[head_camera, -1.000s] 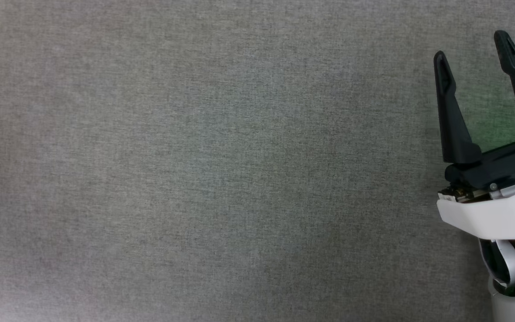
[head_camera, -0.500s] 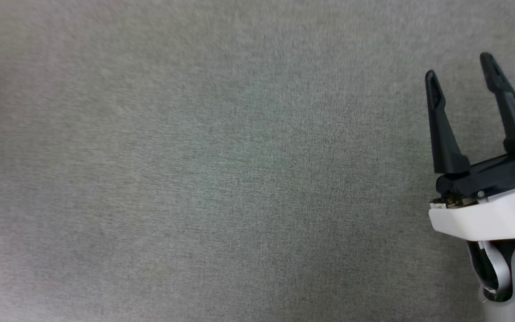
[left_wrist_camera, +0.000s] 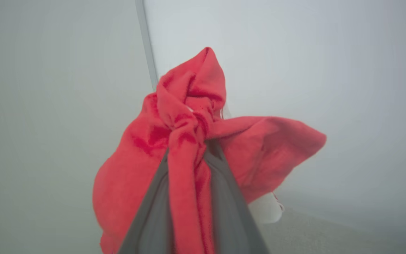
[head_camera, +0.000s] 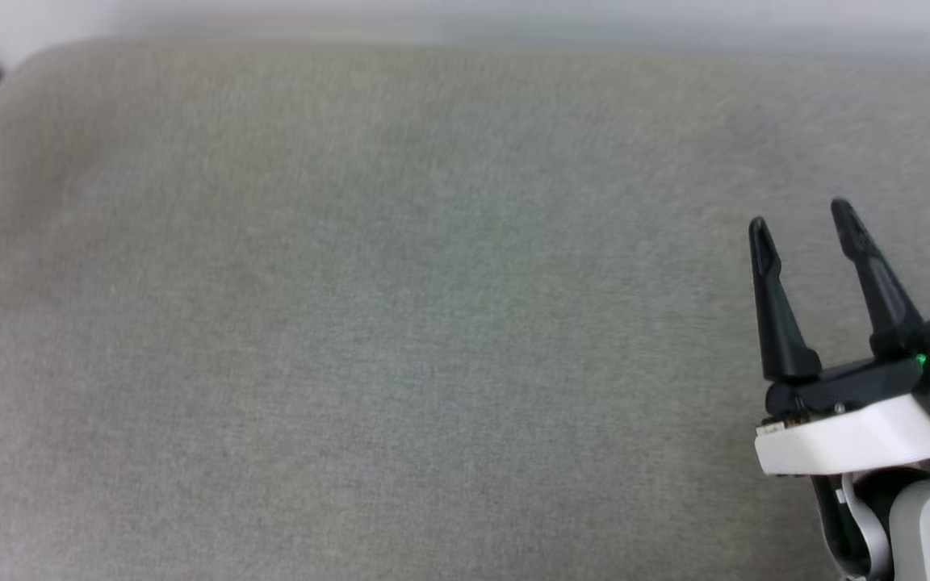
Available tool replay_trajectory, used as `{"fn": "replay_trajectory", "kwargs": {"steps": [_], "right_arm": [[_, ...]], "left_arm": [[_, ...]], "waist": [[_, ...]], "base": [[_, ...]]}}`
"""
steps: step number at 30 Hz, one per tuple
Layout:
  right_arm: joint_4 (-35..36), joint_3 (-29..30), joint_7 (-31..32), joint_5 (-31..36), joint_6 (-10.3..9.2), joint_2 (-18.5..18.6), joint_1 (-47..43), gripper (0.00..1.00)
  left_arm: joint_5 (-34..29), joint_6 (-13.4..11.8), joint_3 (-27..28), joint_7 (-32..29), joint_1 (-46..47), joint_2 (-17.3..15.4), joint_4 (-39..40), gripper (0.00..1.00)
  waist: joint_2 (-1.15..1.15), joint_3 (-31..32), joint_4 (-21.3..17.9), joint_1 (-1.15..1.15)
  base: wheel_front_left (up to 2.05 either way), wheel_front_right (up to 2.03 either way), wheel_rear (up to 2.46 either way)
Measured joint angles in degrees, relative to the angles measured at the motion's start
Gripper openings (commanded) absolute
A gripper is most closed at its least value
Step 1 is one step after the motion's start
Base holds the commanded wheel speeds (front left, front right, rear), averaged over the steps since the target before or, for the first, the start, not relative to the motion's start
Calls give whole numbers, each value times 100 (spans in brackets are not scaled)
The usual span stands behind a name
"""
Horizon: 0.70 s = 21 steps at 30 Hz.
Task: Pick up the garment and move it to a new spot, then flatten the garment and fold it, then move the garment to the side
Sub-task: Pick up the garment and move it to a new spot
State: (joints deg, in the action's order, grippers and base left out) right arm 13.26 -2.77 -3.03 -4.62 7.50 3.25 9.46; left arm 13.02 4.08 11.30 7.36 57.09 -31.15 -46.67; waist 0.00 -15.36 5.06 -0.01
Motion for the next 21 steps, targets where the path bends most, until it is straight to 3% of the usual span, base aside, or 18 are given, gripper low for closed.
{"fn": "replay_trajectory", "kwargs": {"steps": [6, 11, 15, 21], "right_arm": [[-112, 93, 2, -142, 0, -19, -358, 100], [-174, 151, 12, -256, 0, -25, -573, 100], [-159, 226, 51, -311, 0, -25, -681, 100], [-138, 267, 60, -388, 0, -25, -739, 100]], "left_arm": [[30, 51, -269, 105, -436, 588, 323, 0], [38, 16, -687, -79, -1166, 1481, 1095, 0], [33, 4, -1160, -432, -1975, 2175, 1990, 0], [80, 155, -2130, -809, -2853, 2721, 2707, 0]], "waist": [[0, 458, -390, -1], [0, 709, -824, 0], [0, 820, -1189, 0], [0, 742, -1595, -1]], "base": [[0, 0, 0], [0, 0, 0], [0, 0, 0], [0, 0, 0]]}}
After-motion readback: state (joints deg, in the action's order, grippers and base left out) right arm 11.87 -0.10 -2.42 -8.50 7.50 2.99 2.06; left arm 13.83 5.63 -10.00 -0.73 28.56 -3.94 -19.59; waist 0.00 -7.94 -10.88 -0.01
